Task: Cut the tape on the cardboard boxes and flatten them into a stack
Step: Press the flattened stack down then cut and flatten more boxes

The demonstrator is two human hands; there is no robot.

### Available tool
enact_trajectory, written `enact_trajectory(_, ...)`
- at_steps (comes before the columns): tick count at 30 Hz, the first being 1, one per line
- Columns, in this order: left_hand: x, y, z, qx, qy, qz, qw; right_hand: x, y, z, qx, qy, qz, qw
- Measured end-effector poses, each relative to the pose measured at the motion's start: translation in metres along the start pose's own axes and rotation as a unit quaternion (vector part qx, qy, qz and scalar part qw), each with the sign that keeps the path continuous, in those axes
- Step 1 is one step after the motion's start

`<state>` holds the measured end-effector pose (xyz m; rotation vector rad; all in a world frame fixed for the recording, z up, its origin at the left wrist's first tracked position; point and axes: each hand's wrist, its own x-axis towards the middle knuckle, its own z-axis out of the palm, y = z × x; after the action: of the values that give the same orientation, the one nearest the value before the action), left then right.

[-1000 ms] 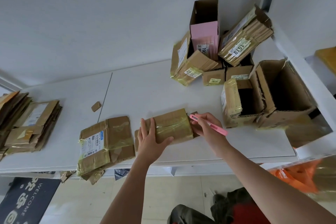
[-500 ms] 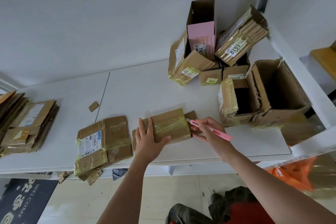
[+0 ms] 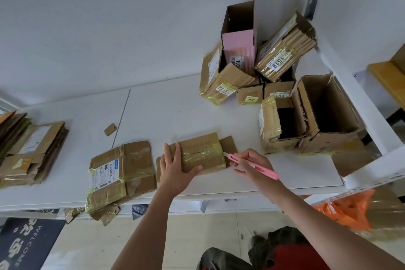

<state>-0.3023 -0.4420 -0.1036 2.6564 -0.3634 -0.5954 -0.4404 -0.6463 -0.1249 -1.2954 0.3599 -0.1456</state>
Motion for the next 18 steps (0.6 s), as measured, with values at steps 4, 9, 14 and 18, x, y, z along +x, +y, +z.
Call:
enact_trajectory(4, 0.003, -0.007, -0.005, 0.013, -0.023, 0.017, 1.000, -0.006, 0.002, -0.006, -0.045, -0.026, -0.012, 0.999)
enact_trajectory(9, 0.008, -0.014, -0.015, 0.049, -0.052, 0.030, 0.997, -0.010, -0.012, -0.006, -0.163, -0.062, -0.035, 0.984)
enact_trajectory(14, 0.014, -0.014, -0.022, 0.081, -0.058, 0.023, 0.995, -0.012, -0.020, -0.009, -0.254, -0.095, -0.106, 0.957)
enact_trajectory(18, 0.012, -0.012, -0.021, 0.069, -0.051, 0.029, 0.996, 0.007, -0.014, -0.015, -0.417, -0.019, -0.171, 0.893)
